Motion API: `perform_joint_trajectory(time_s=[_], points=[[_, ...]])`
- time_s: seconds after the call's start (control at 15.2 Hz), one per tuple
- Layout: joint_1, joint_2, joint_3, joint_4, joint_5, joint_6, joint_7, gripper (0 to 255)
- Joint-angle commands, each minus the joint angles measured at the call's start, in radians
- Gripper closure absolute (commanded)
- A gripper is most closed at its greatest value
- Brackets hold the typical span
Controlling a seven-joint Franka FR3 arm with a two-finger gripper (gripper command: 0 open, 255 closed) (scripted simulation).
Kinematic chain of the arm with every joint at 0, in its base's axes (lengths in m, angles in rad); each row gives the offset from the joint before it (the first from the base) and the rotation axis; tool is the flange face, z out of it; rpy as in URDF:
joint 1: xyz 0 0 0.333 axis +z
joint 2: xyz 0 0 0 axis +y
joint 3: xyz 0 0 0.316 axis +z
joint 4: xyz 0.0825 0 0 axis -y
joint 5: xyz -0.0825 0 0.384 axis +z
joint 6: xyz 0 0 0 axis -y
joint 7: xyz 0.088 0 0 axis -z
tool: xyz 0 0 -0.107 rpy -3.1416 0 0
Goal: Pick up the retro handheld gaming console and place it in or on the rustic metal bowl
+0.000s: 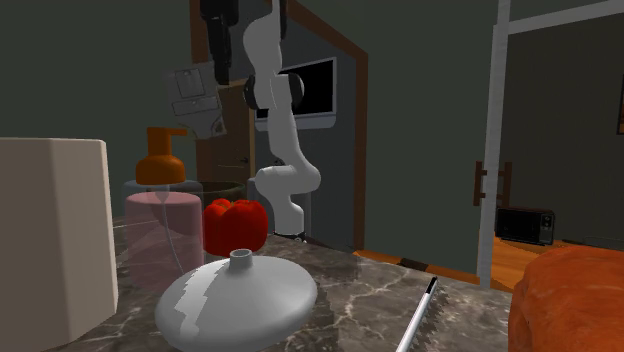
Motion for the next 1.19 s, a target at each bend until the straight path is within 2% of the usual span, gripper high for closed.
perform_joint_trajectory(time_s=[0.0,1.12], points=[[-0.003,-0.025,0.007,-0.054,-0.011,0.031,0.008,255],[-0.028,-0.160,0.029,-0.409,-0.062,0.261,0.061,255]])
